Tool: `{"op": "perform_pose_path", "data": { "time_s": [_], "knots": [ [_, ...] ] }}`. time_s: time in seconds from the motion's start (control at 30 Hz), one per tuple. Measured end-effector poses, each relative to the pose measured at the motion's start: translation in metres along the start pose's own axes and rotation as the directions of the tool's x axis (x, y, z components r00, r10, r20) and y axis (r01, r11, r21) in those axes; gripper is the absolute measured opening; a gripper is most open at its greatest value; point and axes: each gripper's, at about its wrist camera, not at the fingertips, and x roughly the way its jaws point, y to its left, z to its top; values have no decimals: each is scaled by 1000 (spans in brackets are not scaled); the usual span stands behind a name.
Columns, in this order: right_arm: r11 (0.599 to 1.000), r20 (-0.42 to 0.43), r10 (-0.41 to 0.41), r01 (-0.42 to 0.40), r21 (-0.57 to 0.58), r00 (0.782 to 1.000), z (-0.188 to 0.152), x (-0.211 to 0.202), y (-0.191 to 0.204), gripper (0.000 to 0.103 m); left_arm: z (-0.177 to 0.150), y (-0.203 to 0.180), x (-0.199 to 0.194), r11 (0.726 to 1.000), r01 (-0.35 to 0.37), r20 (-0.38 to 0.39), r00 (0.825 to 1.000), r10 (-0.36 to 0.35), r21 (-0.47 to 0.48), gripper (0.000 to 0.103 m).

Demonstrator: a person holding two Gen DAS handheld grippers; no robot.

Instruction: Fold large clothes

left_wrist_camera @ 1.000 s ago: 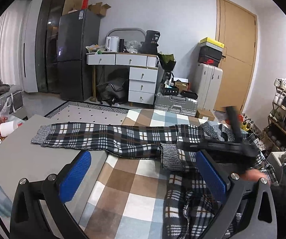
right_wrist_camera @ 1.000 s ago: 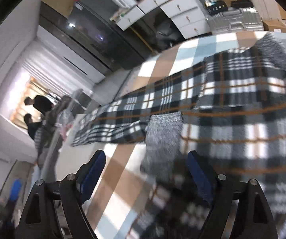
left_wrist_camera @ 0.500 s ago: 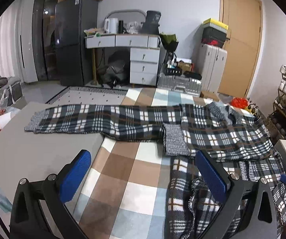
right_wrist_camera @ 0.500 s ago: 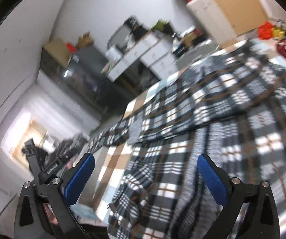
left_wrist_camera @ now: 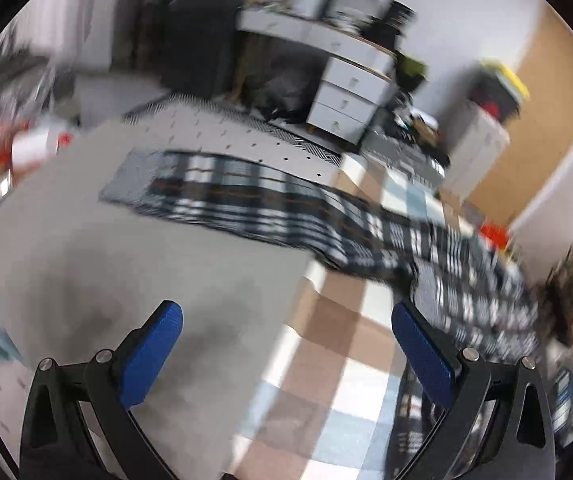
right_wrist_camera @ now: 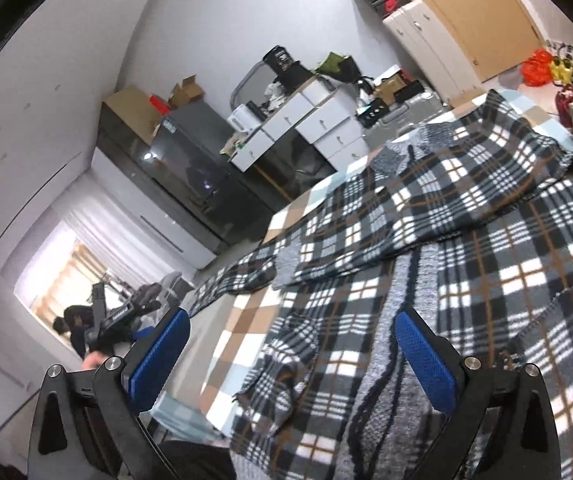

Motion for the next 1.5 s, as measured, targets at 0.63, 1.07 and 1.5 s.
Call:
{"op": "perform_pose_path", "data": {
  "time_s": [0.63,1.07,1.5],
  "knots": [
    [1000,-46,-9,9,16,999,-7,24,-2,103,61,125,77,891,185,-82,968,-239,-415,102],
    [998,-93,-60,58,-26,994,-16,44,1,103,87,124,91,928,-19,-81,997,-12,-371,85],
    [998,-96,-45,42,-38,994,-15,41,4,103,87,150,89,925,-143,-86,989,120,-353,2]
  ]
}}
